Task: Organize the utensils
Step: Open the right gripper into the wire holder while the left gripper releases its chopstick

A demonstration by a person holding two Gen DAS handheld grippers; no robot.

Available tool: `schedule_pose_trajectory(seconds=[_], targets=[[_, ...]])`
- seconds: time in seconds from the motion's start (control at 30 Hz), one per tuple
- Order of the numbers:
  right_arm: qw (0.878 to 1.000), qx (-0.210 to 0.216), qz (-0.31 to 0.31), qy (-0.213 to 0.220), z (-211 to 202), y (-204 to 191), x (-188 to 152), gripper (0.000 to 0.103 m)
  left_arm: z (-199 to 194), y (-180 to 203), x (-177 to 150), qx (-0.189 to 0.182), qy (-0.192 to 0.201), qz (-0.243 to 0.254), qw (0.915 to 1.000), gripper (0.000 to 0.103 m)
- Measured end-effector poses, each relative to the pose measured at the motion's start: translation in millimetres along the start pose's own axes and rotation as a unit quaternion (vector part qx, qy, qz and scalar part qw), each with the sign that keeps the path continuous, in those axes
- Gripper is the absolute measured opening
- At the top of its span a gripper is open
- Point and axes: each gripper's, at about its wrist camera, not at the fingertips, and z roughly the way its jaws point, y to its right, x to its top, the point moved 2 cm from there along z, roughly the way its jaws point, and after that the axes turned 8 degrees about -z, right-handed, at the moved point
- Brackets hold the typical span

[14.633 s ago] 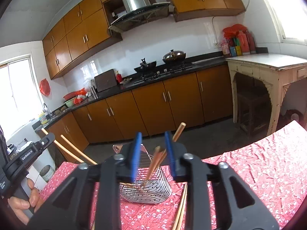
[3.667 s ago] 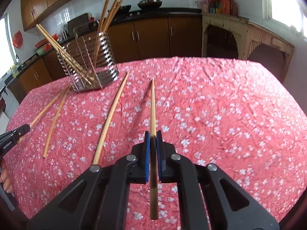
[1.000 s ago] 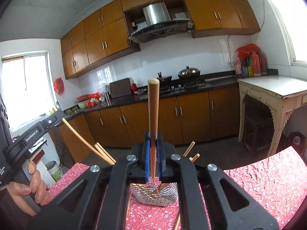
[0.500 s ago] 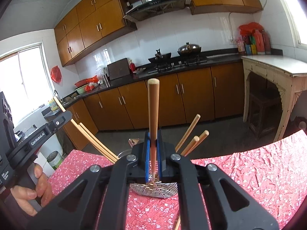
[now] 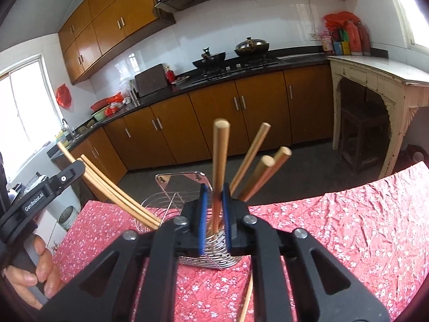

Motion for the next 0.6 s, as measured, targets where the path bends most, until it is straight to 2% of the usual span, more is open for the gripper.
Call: schedule_pose_trajectory(seconds=[0.07,0.13,0.17,0.23,0.43,0.6], targets=[[1.000,-0.004,0.008,0.008,-8.7,4.2,-0.5,0.027,-4.2,-1.5,2.5,0.001,0.003,-0.001,1.0000,0.008],[1.000,-0.011,0.008,0.015,-17.5,7.7,-0.3,0.030,-8.7,-1.4,3.6,0.002,0.006,-0.002,1.0000,0.011],[1.000,-0.016,0.007,0.020,-23.6,8.9,-1.5,0.031,-12.7,-3.0,3.6,0.004,0.008,-0.003,1.0000,0.014],[0.999,-0.021,0.010,0.025,-33.8,11.5,-4.4,0.032,-21.1,-6.8,4.0,0.009,0.014,-0.005,0.9998,0.027],[0.999,-0.035,0.012,0.034,-69.7,19.8,-25.5,0.034,-47.7,-18.4,-1.4,0.015,0.021,-0.007,0.9996,0.027],[0.999,-0.045,0.010,0.014,-85.3,25.5,-58.0,0.035,-64.3,-35.6,-21.5,0.028,0.013,-0.005,0.9995,0.029]])
